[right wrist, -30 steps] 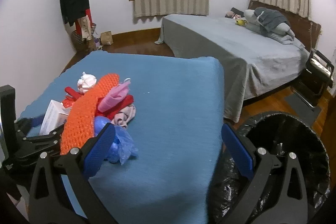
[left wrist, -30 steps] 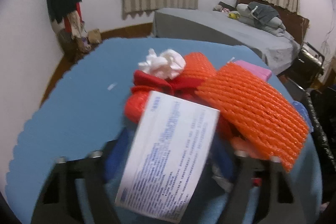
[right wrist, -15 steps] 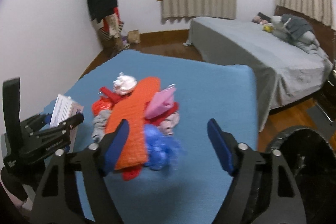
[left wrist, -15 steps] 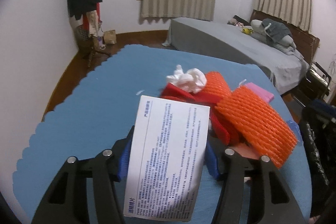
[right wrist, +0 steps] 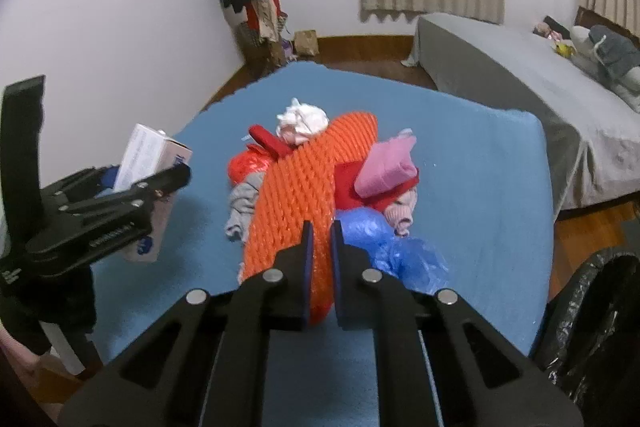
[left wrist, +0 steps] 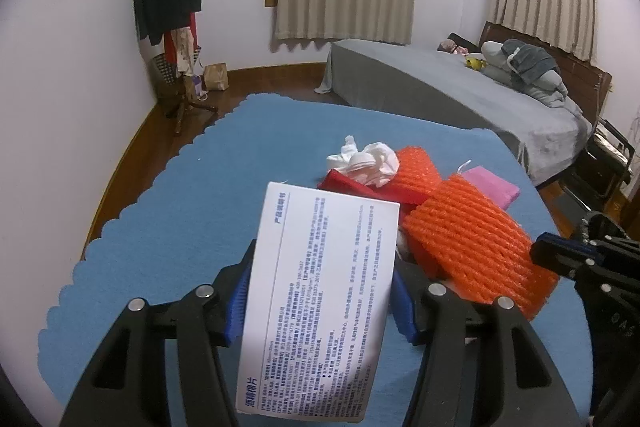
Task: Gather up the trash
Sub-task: 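Grasp the orange foam net with the right tool while the left tool holds the box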
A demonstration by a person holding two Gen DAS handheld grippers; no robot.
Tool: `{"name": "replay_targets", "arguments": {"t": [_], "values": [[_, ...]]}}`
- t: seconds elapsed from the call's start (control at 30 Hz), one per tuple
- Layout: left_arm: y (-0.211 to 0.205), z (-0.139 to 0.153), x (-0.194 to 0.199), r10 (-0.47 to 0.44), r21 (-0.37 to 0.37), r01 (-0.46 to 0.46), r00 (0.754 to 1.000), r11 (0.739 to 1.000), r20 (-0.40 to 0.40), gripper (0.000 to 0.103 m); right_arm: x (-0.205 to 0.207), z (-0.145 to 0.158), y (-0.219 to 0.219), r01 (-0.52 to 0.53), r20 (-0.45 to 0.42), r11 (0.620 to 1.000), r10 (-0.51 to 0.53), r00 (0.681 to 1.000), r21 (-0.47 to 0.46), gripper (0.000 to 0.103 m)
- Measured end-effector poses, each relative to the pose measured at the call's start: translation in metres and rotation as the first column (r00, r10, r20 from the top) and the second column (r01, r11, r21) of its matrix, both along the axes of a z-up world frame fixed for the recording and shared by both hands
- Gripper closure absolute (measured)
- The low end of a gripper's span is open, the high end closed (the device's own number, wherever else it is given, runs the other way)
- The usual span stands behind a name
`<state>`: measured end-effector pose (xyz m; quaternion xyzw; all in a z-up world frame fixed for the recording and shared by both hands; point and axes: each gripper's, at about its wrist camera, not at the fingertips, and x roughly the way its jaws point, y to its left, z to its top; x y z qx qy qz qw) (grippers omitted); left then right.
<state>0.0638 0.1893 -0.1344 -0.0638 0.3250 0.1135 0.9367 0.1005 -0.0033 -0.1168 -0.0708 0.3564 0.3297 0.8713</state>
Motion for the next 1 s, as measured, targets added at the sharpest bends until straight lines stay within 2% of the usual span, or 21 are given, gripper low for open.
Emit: {"name": "replay_targets", "arguments": {"t": [0.4,0.6,0.83,1.0], "values": [[-0.031,0.032,0.001,-0.047,0.014,0.046,0.997,0.999,0.053,0.046,-0.013,0.045,-0.037,0.026,0.065,0.996,-0.032,0.997,0.091,0.099],[-0.052,0.039,0.007,-0.083,0.011,0.083,0.995,0.997,0.062,0.046,-0.009,0.044,-0.054,0.07,0.063,0.993,-0.076,0.995,0.09,0.099],[-0.087,0.052,0.017,-0.161,0.014,0.16,0.984,0.987,0.082,0.046,-0.018,0.058,-0.1,0.156,0.104,0.982,-0.167,0.98,0.106,0.1],[-0.129,0.061,0.027,-0.25,0.012,0.251,0.962,0.968,0.108,0.046,-0.025,0.066,-0.147,0.255,0.126,0.961,-0.268,0.955,0.112,0.1]]}}
